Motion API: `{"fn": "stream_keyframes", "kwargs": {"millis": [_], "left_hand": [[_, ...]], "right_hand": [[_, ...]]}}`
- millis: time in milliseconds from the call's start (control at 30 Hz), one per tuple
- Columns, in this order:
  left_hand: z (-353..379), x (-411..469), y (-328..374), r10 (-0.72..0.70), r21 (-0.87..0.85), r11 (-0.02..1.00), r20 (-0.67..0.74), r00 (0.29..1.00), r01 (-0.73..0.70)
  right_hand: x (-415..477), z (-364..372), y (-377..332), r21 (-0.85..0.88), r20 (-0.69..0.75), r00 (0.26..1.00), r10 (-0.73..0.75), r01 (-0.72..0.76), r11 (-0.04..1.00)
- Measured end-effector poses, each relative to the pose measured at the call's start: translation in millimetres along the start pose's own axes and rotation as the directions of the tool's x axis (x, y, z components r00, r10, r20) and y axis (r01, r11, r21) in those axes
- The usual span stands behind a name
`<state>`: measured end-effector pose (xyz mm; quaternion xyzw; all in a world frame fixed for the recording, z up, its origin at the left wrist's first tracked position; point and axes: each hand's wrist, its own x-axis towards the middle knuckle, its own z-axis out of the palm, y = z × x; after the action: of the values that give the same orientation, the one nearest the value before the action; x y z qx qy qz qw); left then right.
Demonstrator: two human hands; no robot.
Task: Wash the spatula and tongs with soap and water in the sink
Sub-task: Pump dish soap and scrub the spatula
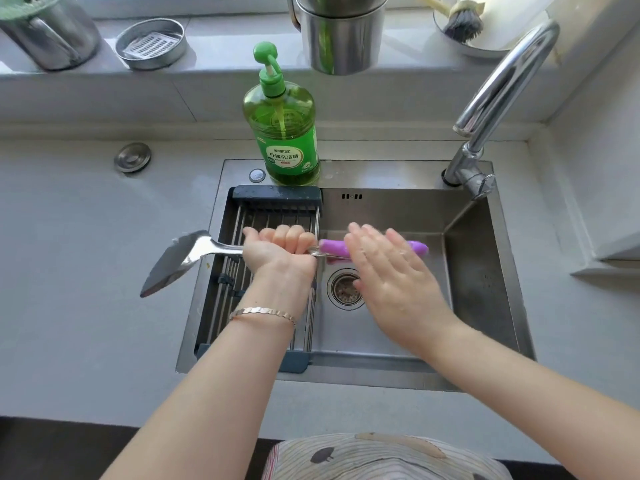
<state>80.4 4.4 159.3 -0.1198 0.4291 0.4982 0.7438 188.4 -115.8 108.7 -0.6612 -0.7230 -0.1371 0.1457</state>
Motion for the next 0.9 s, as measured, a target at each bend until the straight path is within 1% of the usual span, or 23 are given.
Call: {"fn": "stream_keyframes", "kwargs": {"millis": [67,133,200,267,333,400,433,467,533,567,600,633,667,700,733,767,833,867,900], "left_hand": [[1.4,1.5,5.2,0.032,-0.019,0.999,0.031,0.999,-0.032],[1.5,-1.2,-0.5,0.019,0.007,1.0,0.052,0.998,-0.02],[0.7,-4.8,-7.3,-0.02,0.034,0.999,0.034,0.999,0.019],[0.2,-5.5,-3.4,-0.034,0.011,0.999,-0.014,0.999,0.035],[-0.5,-4.8,3.9,-0.006,0.01,1.0,-0.092,0.996,0.007],[1.4,-7.4,4.1,0.007,0.066,0.998,-0.174,0.985,0.005],[3.1,-9.8,1.0,-0.001,0.104,0.994,-0.203,0.979,0.023],[4.8,-11.6,-2.6,-0.019,0.135,0.99,-0.226,0.974,0.05],[9.4,-14.8,-8.0,-0.066,0.16,0.981,-0.259,0.964,0.111],[11.5,-16.1,-8.5,-0.076,0.156,0.98,-0.272,0.959,0.122],[13.3,-16.0,-8.2,-0.065,0.149,0.983,-0.28,0.958,0.11],[14.2,-15.9,-6.9,-0.04,0.146,0.986,-0.287,0.957,0.085],[14.4,-15.3,-5.5,-0.011,0.149,0.987,-0.294,0.956,0.057],[14.5,-15.5,-5.0,0.007,0.152,0.988,-0.302,0.953,0.041],[14.2,-15.7,-5.5,0.014,0.157,0.987,-0.308,0.951,0.036],[14.1,-16.6,-6.4,0.012,0.164,0.986,-0.31,0.951,0.041],[13.1,-16.5,-7.9,-0.003,0.166,0.984,-0.318,0.948,0.059],[12.6,-15.6,-8.4,-0.016,0.155,0.986,-0.317,0.948,0.068],[12.6,-15.5,-8.4,-0.025,0.141,0.987,-0.311,0.95,0.073]], "right_hand": [[-2.4,-2.5,3.4,-0.005,0.011,0.996,0.091,-0.091,0.996],[1.5,-2.3,-12.9,0.056,-0.009,0.989,0.15,-0.15,0.987],[6.5,-3.3,-29.9,0.132,-0.019,0.994,0.106,-0.102,0.986],[6.8,-5.8,-21.5,0.129,-0.022,0.999,0.048,-0.045,0.991],[1.8,-6.1,-1.9,0.085,0.014,0.994,0.111,-0.112,0.99],[0.9,-6.9,2.4,0.067,0.04,0.975,0.216,-0.219,0.973],[1.5,-5.7,-4.8,0.07,0.031,0.971,0.237,-0.238,0.969],[1.7,-3.1,-15.5,0.088,0.021,0.977,0.214,-0.215,0.973],[-2.1,2.7,-34.2,0.14,-0.006,0.997,0.076,-0.074,0.987],[-4.6,3.2,-34.8,0.141,-0.008,1.0,0.029,-0.027,0.99],[-5.8,3.7,-28.4,0.107,-0.005,0.999,0.034,-0.034,0.994],[-6.4,4.0,-19.2,0.062,0.001,0.995,0.097,-0.097,0.993],[-5.2,1.9,-11.7,0.038,0.011,0.981,0.191,-0.192,0.981],[-3.4,-1.1,-8.2,0.039,0.024,0.959,0.283,-0.283,0.958],[-1.9,-2.8,-9.3,0.057,0.036,0.946,0.323,-0.324,0.944],[-1.5,-3.3,-14.3,0.087,0.045,0.956,0.291,-0.294,0.952],[-4.6,-1.9,-25.5,0.152,0.056,0.992,0.112,-0.119,0.981],[-5.0,-1.9,-25.0,0.149,0.057,0.997,0.051,-0.059,0.987],[-4.5,-2.0,-19.7,0.114,0.056,0.997,0.056,-0.062,0.992]]}}
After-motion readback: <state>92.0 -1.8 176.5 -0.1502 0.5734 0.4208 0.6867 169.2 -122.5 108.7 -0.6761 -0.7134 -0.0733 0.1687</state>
